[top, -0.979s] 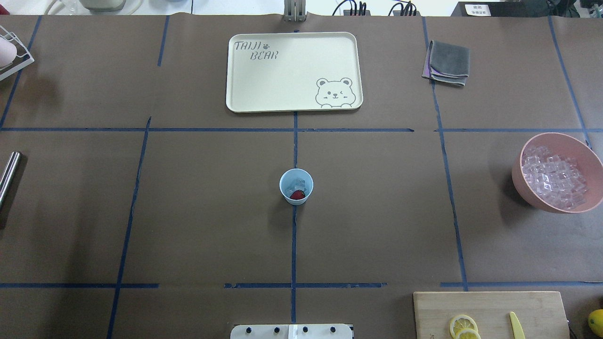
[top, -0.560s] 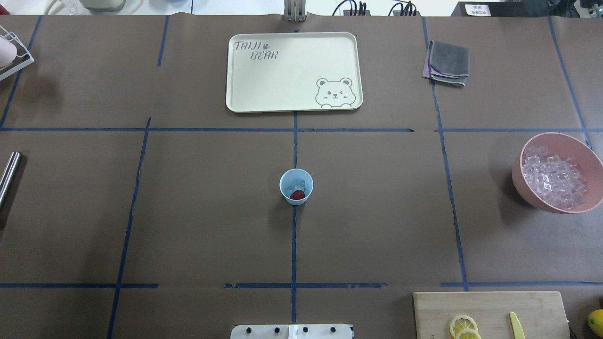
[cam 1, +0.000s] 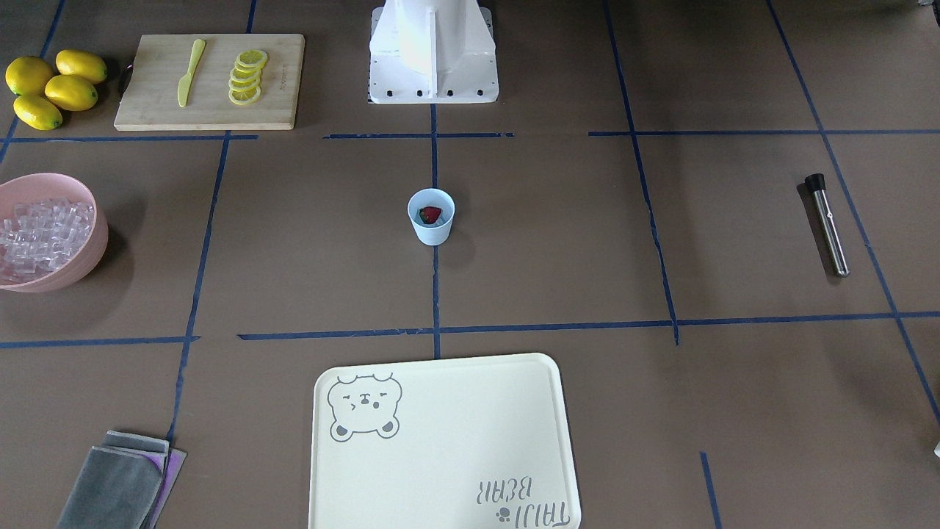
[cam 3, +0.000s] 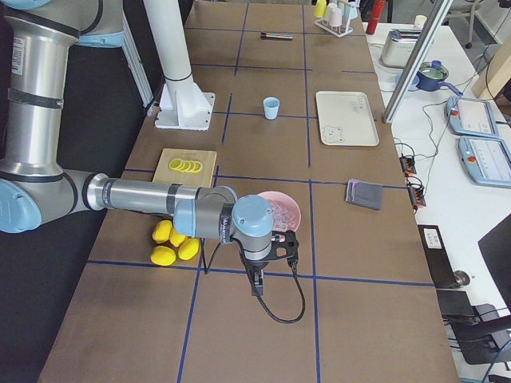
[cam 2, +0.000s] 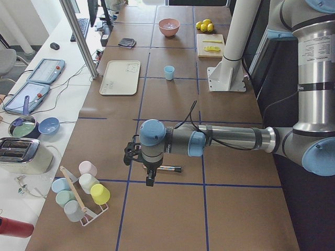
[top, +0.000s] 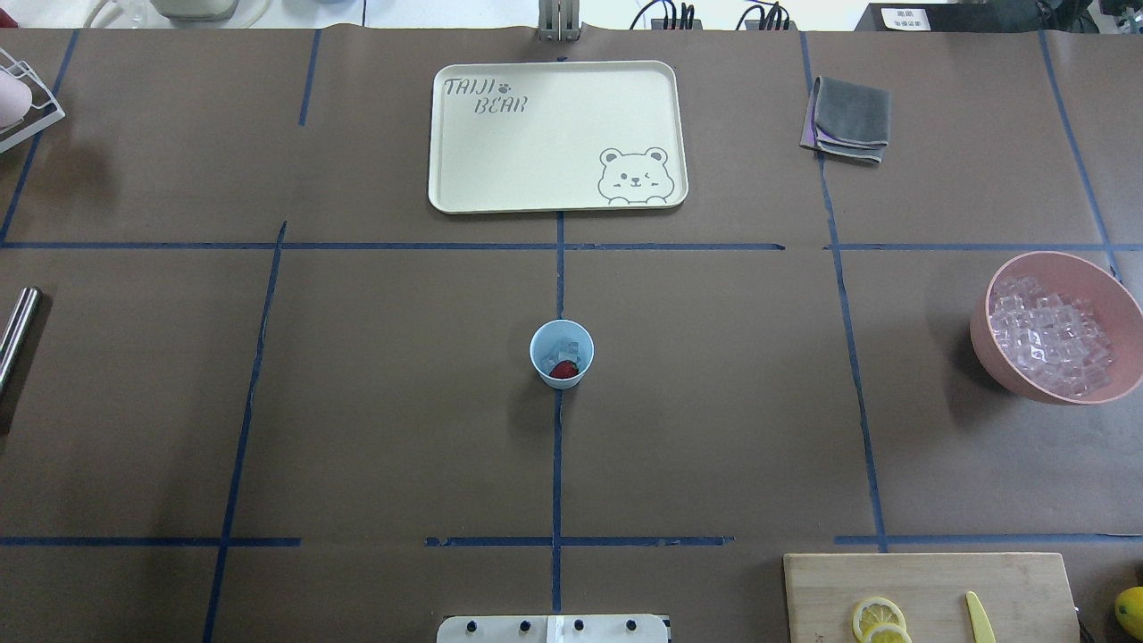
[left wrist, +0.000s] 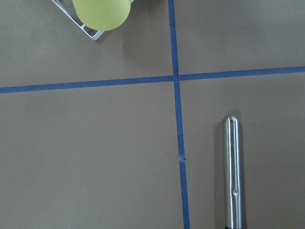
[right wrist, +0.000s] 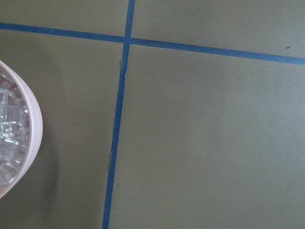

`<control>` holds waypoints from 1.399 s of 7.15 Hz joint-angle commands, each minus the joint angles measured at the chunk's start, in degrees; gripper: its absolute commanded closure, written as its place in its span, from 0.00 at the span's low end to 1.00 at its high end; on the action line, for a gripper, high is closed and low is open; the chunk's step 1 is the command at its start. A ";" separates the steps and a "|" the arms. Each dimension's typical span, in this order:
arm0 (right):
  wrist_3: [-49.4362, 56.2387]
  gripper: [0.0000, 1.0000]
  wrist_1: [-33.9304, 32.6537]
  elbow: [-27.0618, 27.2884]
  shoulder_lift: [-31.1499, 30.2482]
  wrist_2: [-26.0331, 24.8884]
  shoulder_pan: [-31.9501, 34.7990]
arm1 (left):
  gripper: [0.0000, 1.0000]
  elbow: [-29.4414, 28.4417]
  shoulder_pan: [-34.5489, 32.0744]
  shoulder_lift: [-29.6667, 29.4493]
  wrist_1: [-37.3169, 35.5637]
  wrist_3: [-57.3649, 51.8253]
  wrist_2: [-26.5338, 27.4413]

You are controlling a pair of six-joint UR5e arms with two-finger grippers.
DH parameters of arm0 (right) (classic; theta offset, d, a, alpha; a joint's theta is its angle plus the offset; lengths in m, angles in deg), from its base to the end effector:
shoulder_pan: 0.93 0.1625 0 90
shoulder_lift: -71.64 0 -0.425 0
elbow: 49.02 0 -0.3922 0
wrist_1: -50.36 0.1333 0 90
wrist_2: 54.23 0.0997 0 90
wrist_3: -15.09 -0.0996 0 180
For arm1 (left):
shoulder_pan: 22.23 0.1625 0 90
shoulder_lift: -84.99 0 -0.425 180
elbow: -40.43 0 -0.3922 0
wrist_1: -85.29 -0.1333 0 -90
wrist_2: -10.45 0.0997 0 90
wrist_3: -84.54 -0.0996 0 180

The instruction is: Mash ice and strawberries in cup

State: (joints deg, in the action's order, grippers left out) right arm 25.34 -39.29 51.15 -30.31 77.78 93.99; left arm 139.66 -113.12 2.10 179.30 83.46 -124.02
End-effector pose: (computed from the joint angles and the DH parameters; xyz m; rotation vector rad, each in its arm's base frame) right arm 0.1009 -0.3946 0.6669 0.0732 -0.7301 -0.0797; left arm -0.0704 -0.4450 0.6297 0.1149 0.7735 0.0447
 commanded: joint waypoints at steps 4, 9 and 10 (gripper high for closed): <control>0.03 0.01 0.00 -0.16 -0.18 0.09 0.00 | 0.00 -0.70 0.27 0.11 1.62 -0.24 0.17; 0.03 0.01 0.09 0.02 0.00 0.09 0.00 | 0.00 -0.88 0.27 0.19 1.53 -0.24 0.43; -0.06 0.01 0.00 0.02 0.00 0.26 0.00 | 0.00 -1.14 0.27 0.19 1.53 -0.24 0.60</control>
State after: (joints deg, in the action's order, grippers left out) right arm 25.35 -39.24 51.15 -30.36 77.92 93.99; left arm 138.81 -112.85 2.29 180.83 83.22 -123.61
